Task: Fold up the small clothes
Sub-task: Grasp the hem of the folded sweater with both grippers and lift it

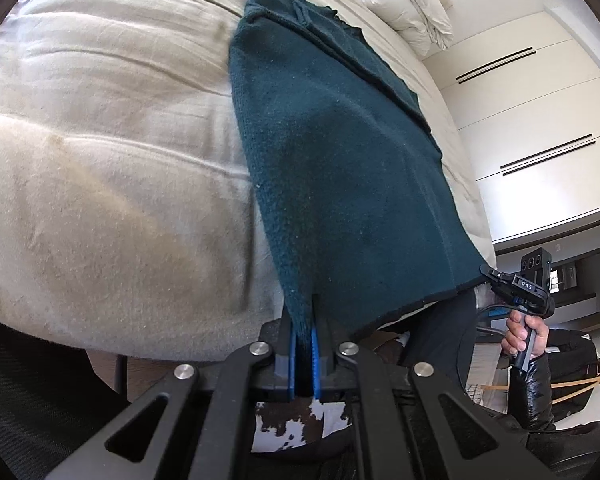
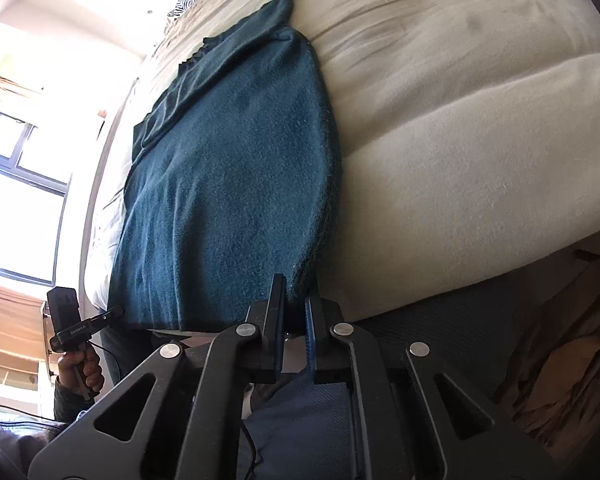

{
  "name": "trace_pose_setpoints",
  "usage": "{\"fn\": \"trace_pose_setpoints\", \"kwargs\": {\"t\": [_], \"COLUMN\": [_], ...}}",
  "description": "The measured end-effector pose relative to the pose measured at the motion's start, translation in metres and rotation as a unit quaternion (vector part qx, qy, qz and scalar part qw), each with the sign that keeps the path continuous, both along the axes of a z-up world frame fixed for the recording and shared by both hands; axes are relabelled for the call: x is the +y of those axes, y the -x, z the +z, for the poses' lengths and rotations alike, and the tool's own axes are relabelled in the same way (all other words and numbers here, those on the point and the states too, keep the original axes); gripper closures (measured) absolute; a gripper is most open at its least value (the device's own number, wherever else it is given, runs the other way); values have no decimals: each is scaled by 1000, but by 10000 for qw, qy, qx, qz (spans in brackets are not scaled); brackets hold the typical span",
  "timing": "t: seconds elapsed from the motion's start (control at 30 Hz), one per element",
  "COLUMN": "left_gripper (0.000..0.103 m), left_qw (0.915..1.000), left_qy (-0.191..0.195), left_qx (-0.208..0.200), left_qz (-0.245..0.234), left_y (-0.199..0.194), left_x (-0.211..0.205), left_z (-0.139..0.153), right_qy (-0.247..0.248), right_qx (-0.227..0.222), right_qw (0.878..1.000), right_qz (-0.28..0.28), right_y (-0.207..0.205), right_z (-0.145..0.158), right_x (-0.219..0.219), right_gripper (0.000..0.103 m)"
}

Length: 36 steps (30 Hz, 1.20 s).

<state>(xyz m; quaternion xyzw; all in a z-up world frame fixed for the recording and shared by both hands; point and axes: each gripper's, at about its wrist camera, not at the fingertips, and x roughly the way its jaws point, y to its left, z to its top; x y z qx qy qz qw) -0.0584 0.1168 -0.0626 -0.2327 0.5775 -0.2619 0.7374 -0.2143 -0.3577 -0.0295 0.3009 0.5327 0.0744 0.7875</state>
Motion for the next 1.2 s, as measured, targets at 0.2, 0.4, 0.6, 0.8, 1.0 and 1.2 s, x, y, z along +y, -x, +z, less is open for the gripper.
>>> {"fn": "trace_pose_setpoints", "kwargs": {"t": [0.2, 0.4, 0.6, 0.8, 1.0, 1.2], "left_gripper": [96, 96, 96, 96, 96, 96], "left_qw": [9967, 9875, 9755, 9675, 9578, 9556], "left_qy": [777, 1475, 2038, 2310, 2574, 2618], "left_qx": [-135, -217, -309, -364, -347, -405], "left_qz": [206, 522, 772, 963, 1228, 1295], "left_y": [-5, -17, -41, -67, -98, -137], "left_x": [17, 31, 29, 36, 47, 48], "left_z": [13, 22, 40, 53, 53, 58], "right_qy": [-241, -526, -845, -958, -945, -801], "right_qx": [-557, -1058, -1394, -1582, -1675, -1705], "right_qw": [9982, 9928, 9857, 9811, 9789, 9791], "right_qz": [-13, -198, -434, -569, -691, -763], "right_y": [-12, -33, -60, -96, -141, -193], "right_z": [32, 55, 70, 78, 80, 78], "right_x": [9, 11, 0, -7, -10, -10], "right_gripper": [96, 96, 96, 96, 96, 96]}}
